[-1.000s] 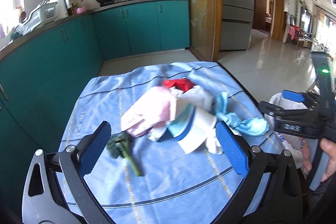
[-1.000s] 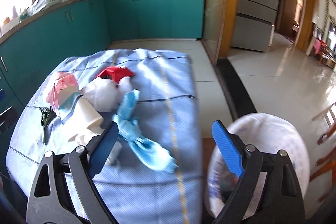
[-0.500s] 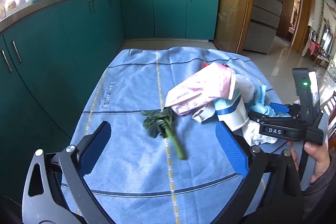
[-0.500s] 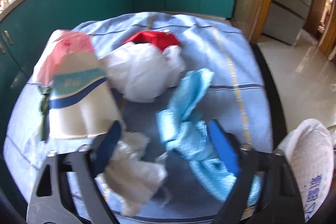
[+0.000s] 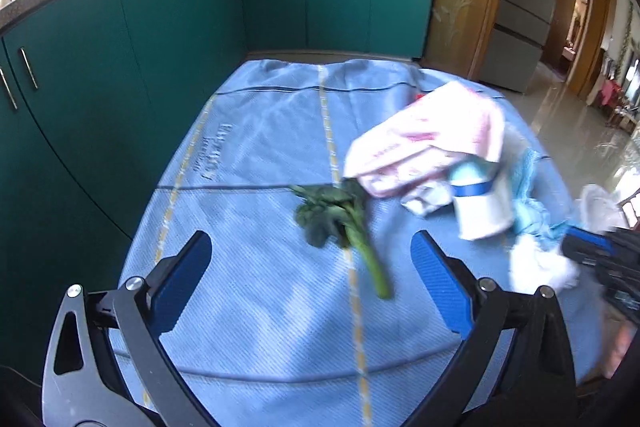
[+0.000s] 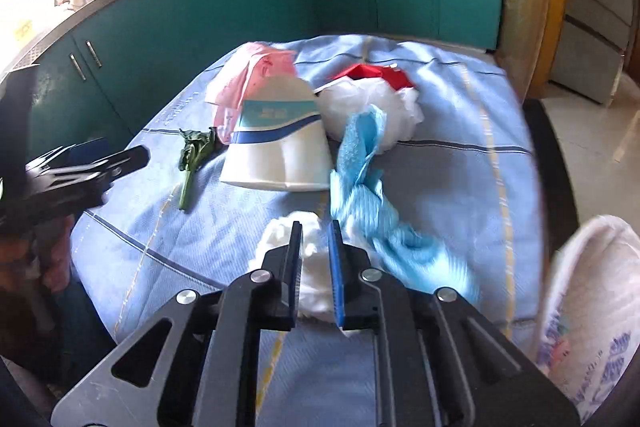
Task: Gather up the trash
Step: 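Grasp the blue cloth with the right gripper while the left grasps the green vegetable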
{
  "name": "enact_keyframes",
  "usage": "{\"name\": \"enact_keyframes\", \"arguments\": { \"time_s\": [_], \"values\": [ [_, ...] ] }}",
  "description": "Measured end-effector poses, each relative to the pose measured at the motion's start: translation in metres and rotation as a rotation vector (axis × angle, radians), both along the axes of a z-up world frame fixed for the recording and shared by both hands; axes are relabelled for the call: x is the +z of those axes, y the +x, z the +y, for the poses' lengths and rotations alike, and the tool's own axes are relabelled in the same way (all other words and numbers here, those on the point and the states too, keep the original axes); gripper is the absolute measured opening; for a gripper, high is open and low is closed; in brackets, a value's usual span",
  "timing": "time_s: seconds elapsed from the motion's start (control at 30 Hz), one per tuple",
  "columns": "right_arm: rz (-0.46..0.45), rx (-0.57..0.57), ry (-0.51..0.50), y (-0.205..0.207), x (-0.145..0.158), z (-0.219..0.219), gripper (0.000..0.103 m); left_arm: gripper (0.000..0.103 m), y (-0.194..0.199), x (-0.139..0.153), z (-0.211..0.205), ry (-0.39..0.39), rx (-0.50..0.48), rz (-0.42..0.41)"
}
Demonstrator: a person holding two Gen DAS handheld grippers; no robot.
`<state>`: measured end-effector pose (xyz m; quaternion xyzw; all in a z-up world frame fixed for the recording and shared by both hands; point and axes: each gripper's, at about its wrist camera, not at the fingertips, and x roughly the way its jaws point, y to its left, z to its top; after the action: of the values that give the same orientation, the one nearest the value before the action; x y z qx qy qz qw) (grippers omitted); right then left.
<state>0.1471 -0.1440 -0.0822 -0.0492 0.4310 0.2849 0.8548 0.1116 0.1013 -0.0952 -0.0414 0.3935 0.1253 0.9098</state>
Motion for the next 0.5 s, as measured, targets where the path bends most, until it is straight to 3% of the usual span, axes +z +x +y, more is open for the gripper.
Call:
{"name": "enact_keyframes", "arguments": {
  "time_s": [0.07,0.13,0.23,0.33,0.43,0.5],
  "values": [
    [-0.024,-0.052,-0.037,-0.005,0.003,-0.009,0.023,0.099,0.012,-0.013,0.008,0.009,0.025,0.044],
    [-0.040,-0.097,-0.066,-0.007,0.002,-0.018,0.052,0.099,0.021,-0.020,0.013,-0.033,0.021,0.067],
    [-0.031,-0.155,-0.076,-0.003,-0.001,-0.033,0.056,0.099,0.034,-0.030,0.013,-0.098,0.016,0.087],
    [-0.009,-0.205,-0.069,0.004,-0.007,-0.041,0.056,0.098,0.045,-0.039,0.005,-0.112,-0.002,0.106],
    [0.006,-0.214,-0.042,0.015,-0.010,-0.042,0.056,0.070,0.054,-0.048,-0.007,-0.106,-0.056,0.144],
    [0.012,-0.213,-0.033,0.026,-0.012,-0.035,0.057,0.054,0.052,-0.051,-0.019,-0.043,-0.080,0.137]
  ]
}}
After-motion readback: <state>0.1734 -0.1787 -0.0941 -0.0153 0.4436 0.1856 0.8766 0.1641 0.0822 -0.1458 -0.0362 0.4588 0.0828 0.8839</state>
